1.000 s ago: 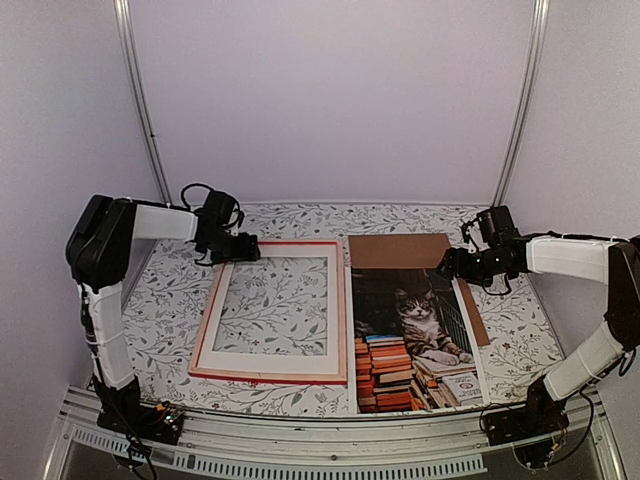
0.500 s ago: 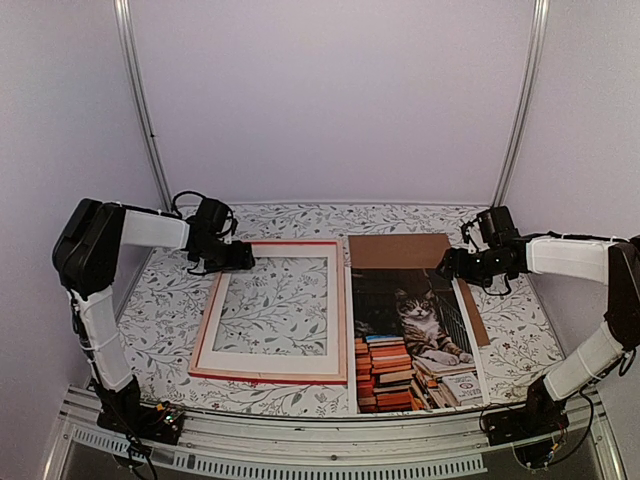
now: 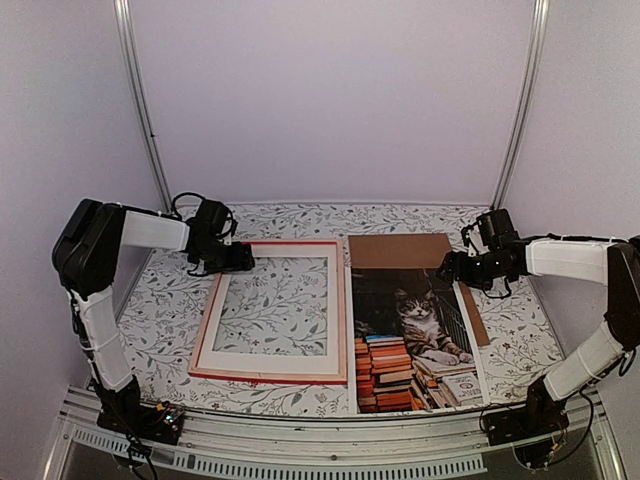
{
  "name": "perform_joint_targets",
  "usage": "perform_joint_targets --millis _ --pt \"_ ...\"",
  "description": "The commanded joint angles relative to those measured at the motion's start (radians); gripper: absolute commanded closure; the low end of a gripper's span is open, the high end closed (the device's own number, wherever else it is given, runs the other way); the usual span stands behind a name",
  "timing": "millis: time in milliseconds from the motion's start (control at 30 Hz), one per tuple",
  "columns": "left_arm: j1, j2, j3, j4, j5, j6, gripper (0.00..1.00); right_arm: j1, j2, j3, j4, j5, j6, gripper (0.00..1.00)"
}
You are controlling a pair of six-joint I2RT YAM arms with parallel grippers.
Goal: Put the photo into the frame
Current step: Press the mat board against the glass panel, then move the frame body to the center of the board.
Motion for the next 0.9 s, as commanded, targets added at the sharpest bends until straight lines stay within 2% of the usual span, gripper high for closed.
perform_joint_targets --millis 0,267,533,767,867 --pt "-0.004 0.003 -0.032 -0.003 -0.002 -0.012 0.16 0.007 -0.009 -0.011 0.007 0.009 0.007 0.17" --pt "-0.014 -0.079 -0.040 0.019 -0.011 -0.013 0.16 0.000 0.028 0.015 -0.077 0.122 0.004 0.16" --pt "-0.050 -0.223 -0.059 0.043 -0.007 -0.019 0.15 -0.036 0.040 -0.029 -0.098 0.063 0.015 0.20" --pt "-0.169 -0.324 -0.092 0.050 0.057 -0.027 0.12 -0.036 -0.027 -0.112 -0.118 0.000 0.081 0.27" --pt "-0.245 -0.357 -0.113 0.049 0.064 -0.032 0.01 -0.036 -0.073 -0.148 -0.119 -0.020 0.112 0.30"
